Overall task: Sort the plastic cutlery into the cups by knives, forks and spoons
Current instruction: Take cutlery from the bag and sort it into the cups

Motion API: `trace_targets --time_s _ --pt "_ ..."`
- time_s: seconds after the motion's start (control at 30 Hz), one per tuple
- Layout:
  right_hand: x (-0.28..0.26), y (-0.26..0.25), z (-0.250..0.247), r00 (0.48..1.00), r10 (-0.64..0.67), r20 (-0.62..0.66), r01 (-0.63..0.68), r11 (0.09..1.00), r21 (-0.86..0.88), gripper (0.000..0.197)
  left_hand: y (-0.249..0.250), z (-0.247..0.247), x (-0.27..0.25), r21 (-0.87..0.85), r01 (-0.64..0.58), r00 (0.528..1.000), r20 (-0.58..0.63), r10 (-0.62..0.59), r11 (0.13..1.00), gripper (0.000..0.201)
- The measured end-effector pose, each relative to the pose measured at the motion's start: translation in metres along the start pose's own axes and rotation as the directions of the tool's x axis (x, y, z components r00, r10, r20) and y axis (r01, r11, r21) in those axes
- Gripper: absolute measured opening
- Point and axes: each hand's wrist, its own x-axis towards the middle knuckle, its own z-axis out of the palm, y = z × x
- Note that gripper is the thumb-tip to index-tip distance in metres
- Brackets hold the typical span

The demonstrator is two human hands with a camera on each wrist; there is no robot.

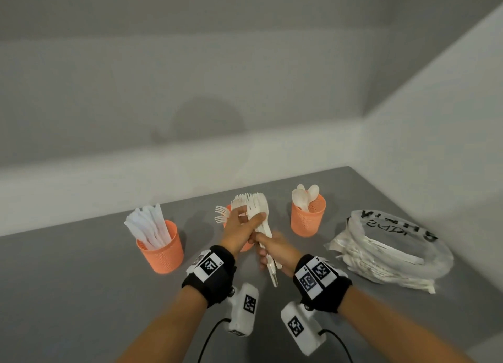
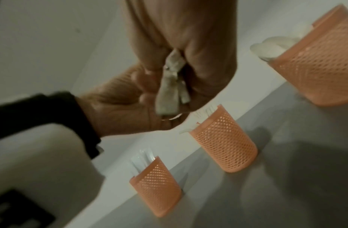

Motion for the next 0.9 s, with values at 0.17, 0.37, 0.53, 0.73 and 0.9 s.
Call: trace_targets --time_s 0.17,0.37,0.53,0.73,0.9 --pt "0.008 0.009 -0.011 0.956 -0.207 -0.207 0.160 0.962 -0.223 0.016 -0.001 0.009 -0.002 0.220 -0.154 0.940 -0.269 0.211 0.963 0.031" --pt "0.005 0.012 -0.018 0.953 -0.257 -0.164 0.220 0.952 -0.214 0.020 -0.005 0.024 -0.003 0.158 -0.059 0.969 -0.228 0.095 0.986 0.021" --pt "-0.005 0.007 -0.025 0.971 -0.214 -0.110 0.204 0.974 -0.096 0.035 -0.003 0.028 -0.001 0.201 -0.056 0.974 -0.206 0.098 0.978 0.030" --pt "-0.004 0.010 -0.031 0.956 -0.249 -0.155 0.228 0.964 -0.140 0.040 -0.006 0.035 0.002 0.099 -0.084 0.963 -0.248 0.106 0.992 0.031" --pt "-0.006 0.012 -0.046 0.936 -0.200 -0.289 0.172 0.978 -0.121 0.032 0.010 0.033 -0.003 -0.197 -0.186 0.925 -0.366 0.104 0.963 0.025"
